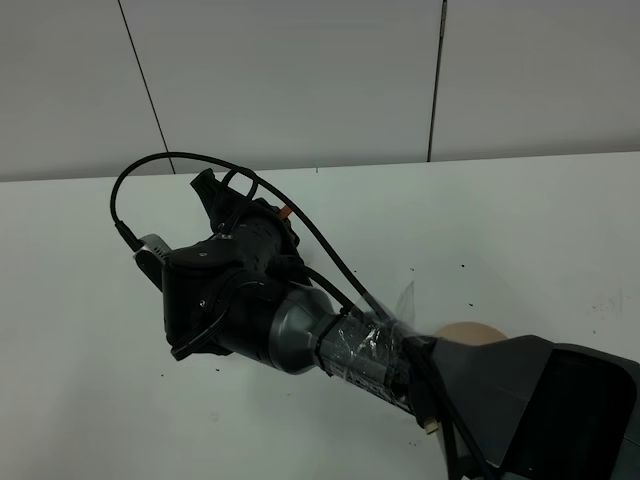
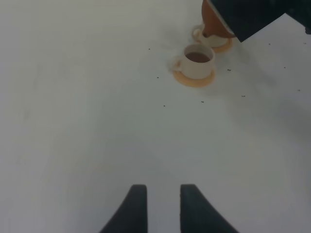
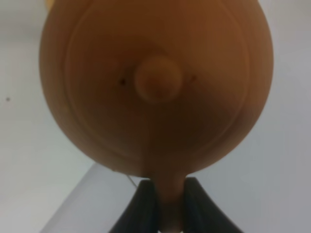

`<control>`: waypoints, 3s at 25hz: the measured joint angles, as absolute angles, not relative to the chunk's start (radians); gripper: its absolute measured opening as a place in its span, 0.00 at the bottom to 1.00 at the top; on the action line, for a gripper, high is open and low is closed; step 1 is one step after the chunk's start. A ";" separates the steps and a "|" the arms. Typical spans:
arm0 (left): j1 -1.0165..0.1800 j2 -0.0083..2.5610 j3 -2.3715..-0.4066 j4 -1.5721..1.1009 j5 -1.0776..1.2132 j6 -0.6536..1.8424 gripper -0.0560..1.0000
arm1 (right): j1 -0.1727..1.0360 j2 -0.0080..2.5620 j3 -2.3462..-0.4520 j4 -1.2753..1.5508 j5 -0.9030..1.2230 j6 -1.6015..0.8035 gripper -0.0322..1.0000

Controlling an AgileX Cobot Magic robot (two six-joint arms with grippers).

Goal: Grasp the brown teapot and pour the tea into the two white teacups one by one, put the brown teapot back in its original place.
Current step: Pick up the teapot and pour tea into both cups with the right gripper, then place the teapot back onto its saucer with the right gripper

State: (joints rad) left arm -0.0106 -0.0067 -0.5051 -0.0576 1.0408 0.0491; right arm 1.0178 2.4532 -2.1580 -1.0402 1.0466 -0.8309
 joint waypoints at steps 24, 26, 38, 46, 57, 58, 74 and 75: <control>-0.011 -0.007 -0.505 -0.058 1.041 0.049 0.28 | 0.859 2.337 -2.187 -0.426 1.216 -0.955 0.12; -0.011 -0.007 -0.505 -0.058 1.041 0.049 0.28 | 0.827 2.337 -2.205 -0.329 1.220 -0.979 0.12; -0.011 -0.007 -0.505 -0.058 1.041 0.049 0.28 | 0.755 2.336 -2.217 0.000 1.221 -1.031 0.12; -0.011 -0.007 -0.505 -0.058 1.041 0.049 0.28 | 0.755 2.336 -2.217 0.011 1.222 -1.031 0.12; -0.011 -0.007 -0.505 -0.058 1.041 0.049 0.28 | 0.755 2.336 -2.217 0.000 1.222 -0.998 0.12; -0.011 -0.007 -0.505 -0.058 1.041 0.049 0.28 | 0.755 2.333 -2.216 -0.011 1.222 -0.988 0.12; -0.011 -0.007 -0.505 -0.058 1.041 0.049 0.28 | 0.563 2.109 -1.861 -0.057 1.222 -0.896 0.12; -0.011 -0.007 -0.505 -0.058 1.041 0.049 0.28 | 0.554 2.095 -1.833 -0.057 1.222 -0.893 0.12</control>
State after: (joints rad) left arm -0.0106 -0.0067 -0.5051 -0.0576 1.0408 0.0491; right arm 0.5545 2.0953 -1.8329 -0.0573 1.2218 -0.8933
